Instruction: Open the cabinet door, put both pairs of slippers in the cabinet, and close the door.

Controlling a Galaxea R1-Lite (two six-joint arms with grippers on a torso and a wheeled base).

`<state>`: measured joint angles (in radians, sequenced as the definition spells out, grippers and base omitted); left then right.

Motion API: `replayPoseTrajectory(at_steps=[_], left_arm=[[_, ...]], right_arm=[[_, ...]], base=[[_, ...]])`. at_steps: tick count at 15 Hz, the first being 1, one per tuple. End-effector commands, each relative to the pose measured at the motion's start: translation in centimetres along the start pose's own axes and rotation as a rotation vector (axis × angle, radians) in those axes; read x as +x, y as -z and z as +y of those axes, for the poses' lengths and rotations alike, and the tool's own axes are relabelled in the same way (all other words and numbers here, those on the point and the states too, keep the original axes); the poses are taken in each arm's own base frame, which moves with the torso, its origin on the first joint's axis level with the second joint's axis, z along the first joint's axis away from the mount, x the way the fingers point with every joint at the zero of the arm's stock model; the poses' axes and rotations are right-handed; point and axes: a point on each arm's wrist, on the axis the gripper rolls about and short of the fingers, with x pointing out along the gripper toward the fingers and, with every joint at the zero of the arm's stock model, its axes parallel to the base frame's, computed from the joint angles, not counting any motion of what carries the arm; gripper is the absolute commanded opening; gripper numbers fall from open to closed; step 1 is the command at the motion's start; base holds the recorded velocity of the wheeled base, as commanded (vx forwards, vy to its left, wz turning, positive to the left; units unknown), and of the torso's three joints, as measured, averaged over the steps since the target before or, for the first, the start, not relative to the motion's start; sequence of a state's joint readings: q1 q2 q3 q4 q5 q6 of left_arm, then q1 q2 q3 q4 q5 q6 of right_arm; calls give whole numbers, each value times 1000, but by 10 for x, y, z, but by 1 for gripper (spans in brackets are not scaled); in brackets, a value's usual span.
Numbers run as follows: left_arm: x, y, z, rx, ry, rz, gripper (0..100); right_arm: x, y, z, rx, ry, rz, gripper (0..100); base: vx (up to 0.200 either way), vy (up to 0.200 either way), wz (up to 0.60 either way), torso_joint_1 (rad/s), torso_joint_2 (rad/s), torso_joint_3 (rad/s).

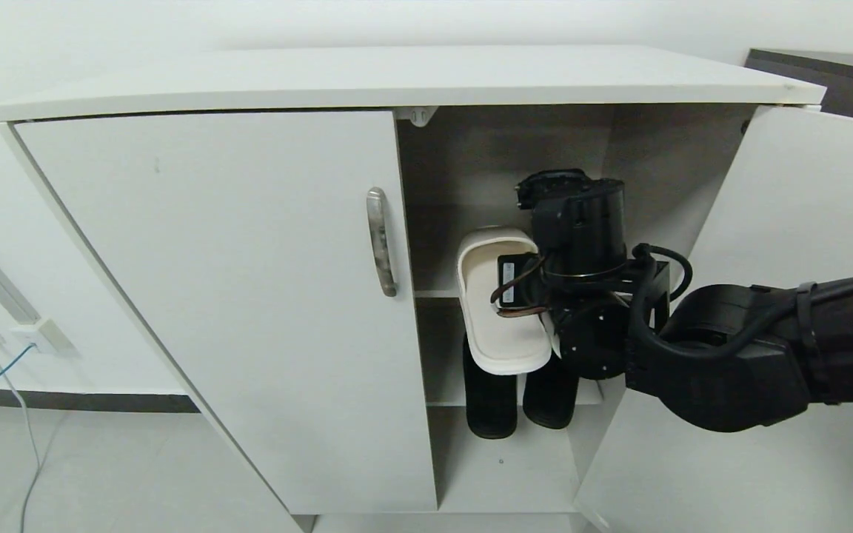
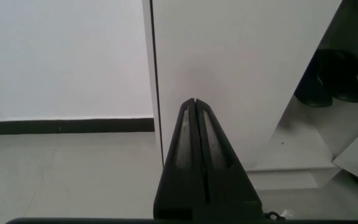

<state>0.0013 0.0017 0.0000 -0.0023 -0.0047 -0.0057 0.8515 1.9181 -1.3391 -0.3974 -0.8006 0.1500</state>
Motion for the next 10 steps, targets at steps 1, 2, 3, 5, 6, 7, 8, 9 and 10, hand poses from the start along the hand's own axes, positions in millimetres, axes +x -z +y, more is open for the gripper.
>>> replayPoseTrajectory(at_steps=[1,2,3,5,6,7,8,9,10], left_arm=[[0,0,0,-2,0,-1,0],[0,0,0,-2,0,-1,0],[0,0,0,-2,0,-1,0],[0,0,0,-2,-2,-1,0],[0,0,0,-2,-2,-1,0],[0,0,0,-3,-3,-1,0],[0,0,0,-3,-3,-1,0],[0,0,0,-3,-3,-1,0],[0,0,0,-3,-3,-1,0]], right_arm=[[12,-5,-1,13,16,-8,0],[17,-7,-1,17,23,-10,0],[25,-8,-1,23,35,-13,0],[36,-8,0,27,47,-15,0],[49,-12,0,30,56,-15,0],[57,-13,1,29,62,-10,0],[63,-14,1,29,60,-5,0],[69,-14,1,30,55,-3,0],[75,-14,1,35,53,-7,0]], base=[[0,0,0,0,0,0],[0,0,0,0,0,0],[0,0,0,0,0,0],[0,0,0,0,0,0],[0,0,0,0,0,0],[0,0,0,0,0,0],[0,0,0,0,0,0],[0,0,0,0,0,0],[0,0,0,0,0,0]])
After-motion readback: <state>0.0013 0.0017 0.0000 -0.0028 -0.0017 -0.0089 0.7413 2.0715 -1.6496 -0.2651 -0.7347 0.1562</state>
